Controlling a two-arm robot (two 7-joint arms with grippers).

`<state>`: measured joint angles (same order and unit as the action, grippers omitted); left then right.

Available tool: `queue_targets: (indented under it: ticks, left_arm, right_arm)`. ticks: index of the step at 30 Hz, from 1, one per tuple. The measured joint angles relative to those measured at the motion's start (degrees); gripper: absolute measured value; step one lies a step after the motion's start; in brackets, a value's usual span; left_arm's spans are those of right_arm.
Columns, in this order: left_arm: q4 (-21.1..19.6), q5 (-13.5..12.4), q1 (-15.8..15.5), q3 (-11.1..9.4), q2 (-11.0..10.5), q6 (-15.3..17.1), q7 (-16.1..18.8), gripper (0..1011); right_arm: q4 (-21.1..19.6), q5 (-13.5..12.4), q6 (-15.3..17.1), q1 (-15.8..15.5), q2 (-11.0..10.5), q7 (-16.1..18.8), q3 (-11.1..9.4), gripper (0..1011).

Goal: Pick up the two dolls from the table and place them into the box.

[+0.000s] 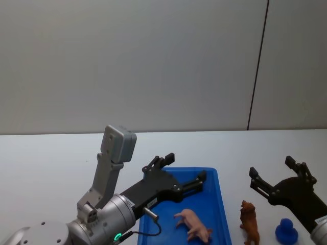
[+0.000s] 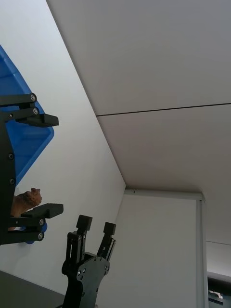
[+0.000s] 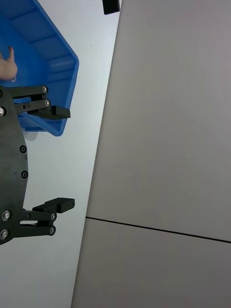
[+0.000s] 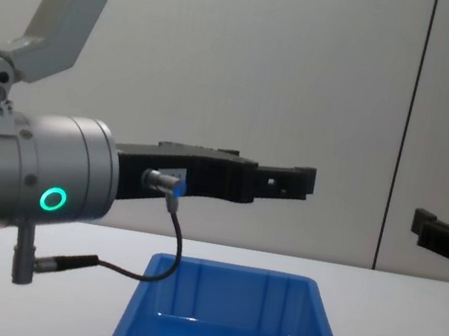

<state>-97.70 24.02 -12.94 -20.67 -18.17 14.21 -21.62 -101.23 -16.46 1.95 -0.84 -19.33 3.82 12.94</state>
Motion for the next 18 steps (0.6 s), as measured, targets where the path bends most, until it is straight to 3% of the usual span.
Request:
queue_targets:
  ticks: [8,18]
  left_arm:
    - [0.12,0.07,-0.05,-0.05,0.05,-0.08,-0.28,1001]
    - [0.19,0.15,-0.10,-0.06,0.10,-0.15,-0.49,1001]
  right_arm:
    - [-0.05,0.00,0.52,0.04,0.00,-0.17,-0.14,1001]
    - [-0.11,-0.72,4.41,-0.07,-0.36,-1.65,-0.84,1001]
